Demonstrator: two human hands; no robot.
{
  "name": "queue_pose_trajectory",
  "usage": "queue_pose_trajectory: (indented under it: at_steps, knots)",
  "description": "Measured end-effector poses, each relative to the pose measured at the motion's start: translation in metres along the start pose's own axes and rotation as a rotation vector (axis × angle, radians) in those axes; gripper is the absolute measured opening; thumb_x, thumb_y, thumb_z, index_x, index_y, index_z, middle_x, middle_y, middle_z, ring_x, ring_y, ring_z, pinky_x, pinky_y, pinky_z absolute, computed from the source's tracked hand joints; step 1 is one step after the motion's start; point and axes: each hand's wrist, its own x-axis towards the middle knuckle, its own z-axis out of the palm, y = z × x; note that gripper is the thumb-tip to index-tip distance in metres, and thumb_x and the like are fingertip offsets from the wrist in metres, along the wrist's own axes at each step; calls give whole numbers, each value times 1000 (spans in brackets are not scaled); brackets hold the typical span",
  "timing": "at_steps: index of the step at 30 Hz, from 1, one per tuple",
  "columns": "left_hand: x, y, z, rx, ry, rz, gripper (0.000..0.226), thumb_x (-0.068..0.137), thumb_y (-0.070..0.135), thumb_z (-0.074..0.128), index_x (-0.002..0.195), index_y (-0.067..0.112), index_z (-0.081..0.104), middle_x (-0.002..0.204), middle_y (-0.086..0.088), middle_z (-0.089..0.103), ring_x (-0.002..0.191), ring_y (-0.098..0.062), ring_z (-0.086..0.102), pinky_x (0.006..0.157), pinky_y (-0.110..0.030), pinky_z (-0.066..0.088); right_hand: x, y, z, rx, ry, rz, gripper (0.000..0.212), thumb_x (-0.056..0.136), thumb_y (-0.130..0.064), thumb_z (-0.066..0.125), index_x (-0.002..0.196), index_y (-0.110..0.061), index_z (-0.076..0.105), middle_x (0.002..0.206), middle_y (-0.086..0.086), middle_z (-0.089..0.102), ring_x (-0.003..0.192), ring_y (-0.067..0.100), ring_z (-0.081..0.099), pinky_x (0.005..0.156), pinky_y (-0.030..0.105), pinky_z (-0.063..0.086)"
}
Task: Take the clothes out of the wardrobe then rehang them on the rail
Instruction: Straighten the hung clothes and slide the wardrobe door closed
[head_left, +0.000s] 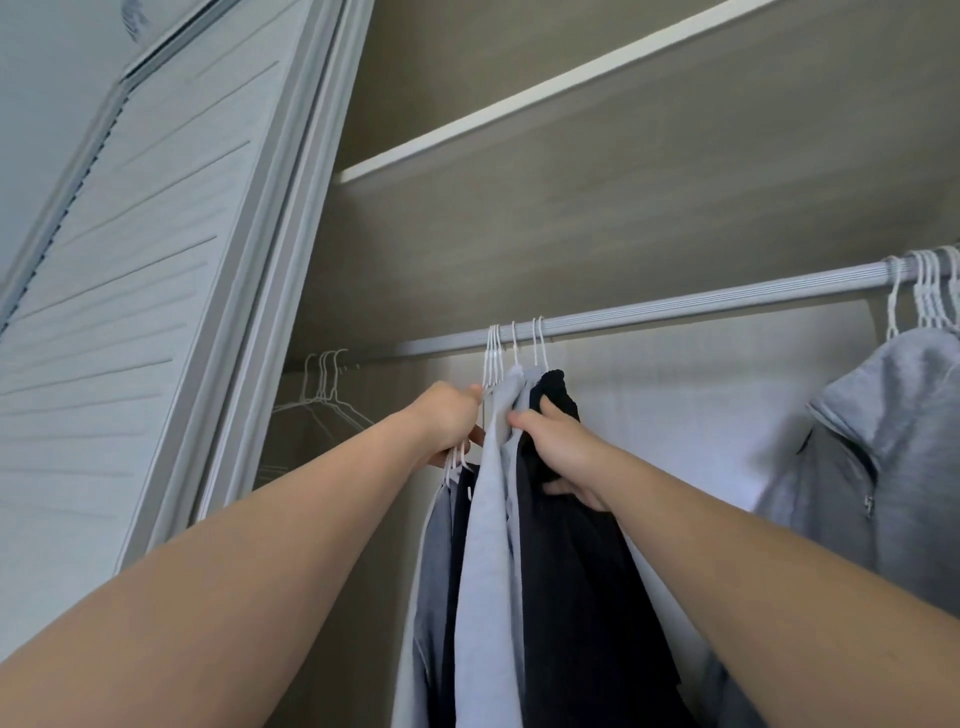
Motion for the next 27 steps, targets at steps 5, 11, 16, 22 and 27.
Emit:
queue_pose_trajectory:
  at_steps: [5,11,16,22,27]
  knots:
    - [-14,1,1,84,8,-6,54,105,49,28,81,11,57,88,-10,63,70,-23,55,58,-28,40,-20,-3,-13,-60,2,-4,57,93,-62,44,147,-48,30,142,-17,45,127,16,47,105,46,41]
    - [-36,4,-29,253,75,196,47,105,39,32,107,6,64,95,-11,64,84,-25,57,71,-31,39,-57,-19,-11,-117,100,-61,32,98,-51,45,124,-43,60,115,-16,64,109,14,59,91,40,50]
    - [-69,5,-77,574,421,601,36,100,32,39,117,18,67,121,-6,65,111,-31,56,88,-41,48,-90,-46,10,-267,341,-312,26,97,-29,51,102,-13,71,106,-3,73,107,20,63,95,34,49]
    - [-105,-34,-152,664,595,871,25,95,28,46,108,23,66,114,4,63,109,-24,52,85,-37,35,-128,-75,70,-602,448,-528,33,98,-24,50,128,-23,64,104,-17,65,101,12,58,87,23,42]
    - [-126,-98,-206,613,609,948,28,88,22,50,113,20,63,124,3,58,118,-25,47,91,-38,32,-159,-89,147,-924,412,-754,38,94,-18,55,132,-16,59,131,-3,61,124,17,52,105,41,41]
